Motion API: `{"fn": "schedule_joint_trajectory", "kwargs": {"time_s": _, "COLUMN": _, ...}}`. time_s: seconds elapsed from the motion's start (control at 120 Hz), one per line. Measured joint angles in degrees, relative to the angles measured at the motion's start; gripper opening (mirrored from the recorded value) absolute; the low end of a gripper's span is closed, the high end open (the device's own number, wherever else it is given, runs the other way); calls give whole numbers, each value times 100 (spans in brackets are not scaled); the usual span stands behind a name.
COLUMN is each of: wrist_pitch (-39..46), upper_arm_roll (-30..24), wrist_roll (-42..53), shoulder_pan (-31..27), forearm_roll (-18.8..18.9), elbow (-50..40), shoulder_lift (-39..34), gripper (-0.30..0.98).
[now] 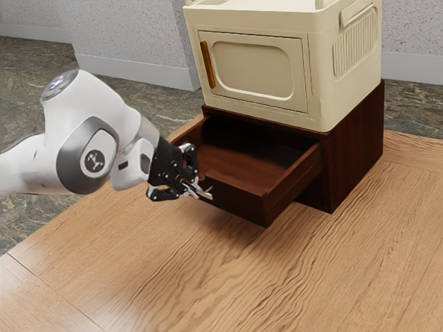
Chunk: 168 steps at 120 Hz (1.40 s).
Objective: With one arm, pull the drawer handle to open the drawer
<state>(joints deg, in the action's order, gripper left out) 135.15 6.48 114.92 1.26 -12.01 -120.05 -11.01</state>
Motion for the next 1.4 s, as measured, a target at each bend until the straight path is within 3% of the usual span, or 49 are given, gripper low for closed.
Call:
{"fn": "schedule_joint_trajectory", "kwargs": {"time_s": 0.633, "wrist_pitch": -508, "upper_arm_roll": 8, "wrist_roll": -69, "shoulder_pan": -23, "forearm_roll": -11, "elbow": 216, "shoulder_lift": -388, "gripper": 17}}
{"fn": "schedule_joint_trajectory", "kwargs": {"time_s": 0.75, "wrist_pitch": -1162, "upper_arm_roll": 40, "wrist_roll": -135, "shoulder_pan": -207, "forearm_roll": -46, "elbow": 963, "shoulder_lift": -290, "gripper": 23}}
{"fn": "schedule_joint_trajectory", "kwargs": {"time_s": 0.833, "wrist_pitch": -1722, "upper_arm_roll": 61, "wrist_roll": -221, "shoulder_pan": -314, "forearm_roll": -17, "elbow": 1669, "shoulder_lift": -23, "gripper": 36}}
{"fn": "schedule_joint_trajectory", "kwargs": {"time_s": 1.008, "wrist_pitch": -3526, "upper_arm_roll": 165, "wrist_roll": -834, "shoulder_pan": -319, "forearm_roll": 524, "elbow": 3660, "shoulder_lift": 1114, "gripper": 54}}
{"fn": "schedule_joint_trajectory", "kwargs": {"time_s": 1.117, "wrist_pitch": -4405, "upper_arm_roll": 225, "wrist_roll": -1509, "shoulder_pan": -261, "forearm_roll": 907, "elbow": 3891, "shoulder_lift": 1319, "gripper": 60}}
{"fn": "schedule_joint_trajectory", "kwargs": {"time_s": 1.4, "wrist_pitch": -5368, "upper_arm_roll": 324, "wrist_roll": -2977, "shoulder_pan": -461, "forearm_roll": 1010, "elbow": 3939, "shoulder_lift": 1311, "gripper": 66}}
